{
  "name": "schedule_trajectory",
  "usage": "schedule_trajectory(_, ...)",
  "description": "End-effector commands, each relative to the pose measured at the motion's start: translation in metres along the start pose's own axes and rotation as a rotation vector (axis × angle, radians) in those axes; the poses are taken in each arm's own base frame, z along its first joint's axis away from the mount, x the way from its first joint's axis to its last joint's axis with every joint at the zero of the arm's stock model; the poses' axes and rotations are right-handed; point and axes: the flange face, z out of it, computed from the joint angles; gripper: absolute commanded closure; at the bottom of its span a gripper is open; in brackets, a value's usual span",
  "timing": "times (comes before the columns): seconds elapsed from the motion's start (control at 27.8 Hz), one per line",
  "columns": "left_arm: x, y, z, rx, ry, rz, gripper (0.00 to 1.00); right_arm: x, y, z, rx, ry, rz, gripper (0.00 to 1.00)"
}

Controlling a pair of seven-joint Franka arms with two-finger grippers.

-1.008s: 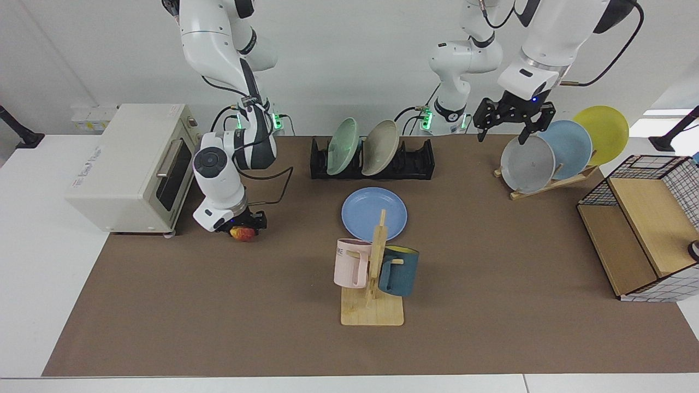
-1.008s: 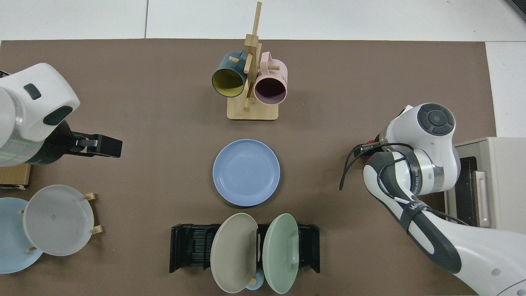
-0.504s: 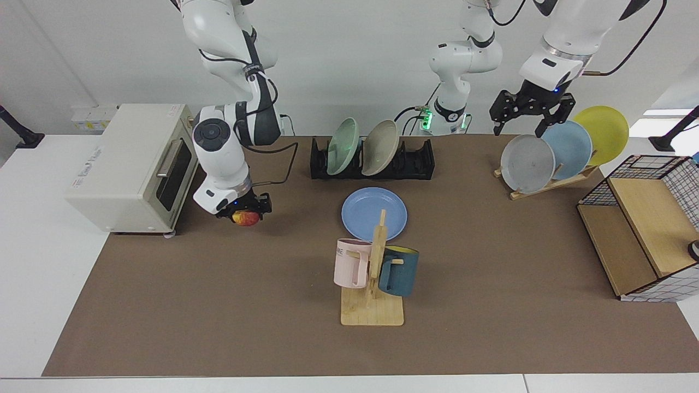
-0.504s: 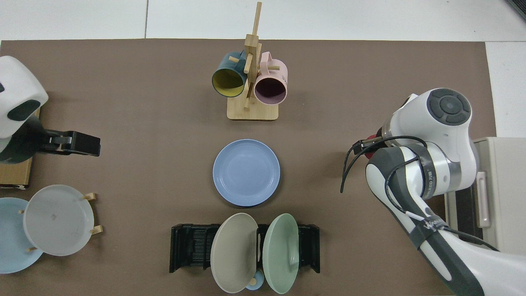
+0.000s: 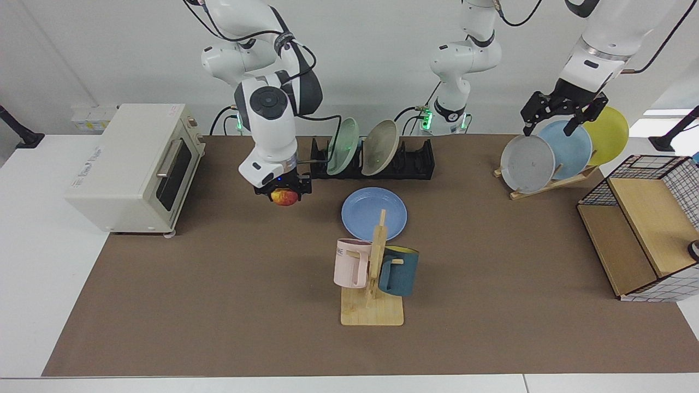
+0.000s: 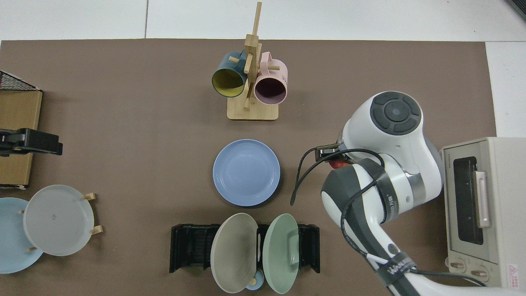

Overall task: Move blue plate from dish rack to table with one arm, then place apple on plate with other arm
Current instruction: 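Carry the apple with the right gripper over the blue plate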

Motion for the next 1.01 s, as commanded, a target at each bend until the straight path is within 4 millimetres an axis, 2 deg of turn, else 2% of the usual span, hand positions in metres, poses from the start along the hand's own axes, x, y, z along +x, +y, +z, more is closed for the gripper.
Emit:
schedule_trajectory(0.0,-0.002,-0.008,-0.006,0.017,-0.010,-0.002,0.00,-0.002,-0.025,-0.013,-0.005,0.011,0.037,1.00)
schedule_trajectory(0.11,-0.002,-0.007,-0.009,0.018,0.000,-0.002,0.00,-0.010,-0.051,-0.016,-0.001,0.020,0.059,1.00)
schedule_trajectory(0.22,-0.002,-0.005,-0.008,0.016,-0.002,-0.002,0.00,-0.018,-0.076,-0.009,0.017,-0.002,0.082,1.00)
schedule_trajectory(0.32,-0.003,-0.004,-0.009,0.017,0.000,-0.002,0.00,-0.015,-0.088,-0.011,0.032,0.000,0.093,1.00)
schedule_trajectory(0.43,-0.003,-0.004,-0.009,0.017,0.000,-0.002,0.00,-0.016,-0.111,-0.013,0.037,0.004,0.104,1.00)
schedule_trajectory(0.58,-0.003,-0.004,-0.009,0.015,0.000,-0.002,0.00,-0.018,-0.139,-0.003,0.027,-0.003,0.134,1.00)
schedule_trajectory(0.72,-0.003,-0.004,-0.009,0.015,0.000,-0.002,0.00,-0.014,-0.174,-0.003,0.034,0.013,0.154,1.00)
schedule_trajectory(0.83,-0.003,-0.004,-0.009,0.017,0.000,-0.002,0.00,-0.008,-0.187,0.005,0.034,0.014,0.183,1.00)
schedule_trajectory(0.97,-0.003,-0.004,-0.009,0.017,0.000,-0.002,0.00,-0.013,-0.208,0.019,0.034,0.013,0.172,1.00)
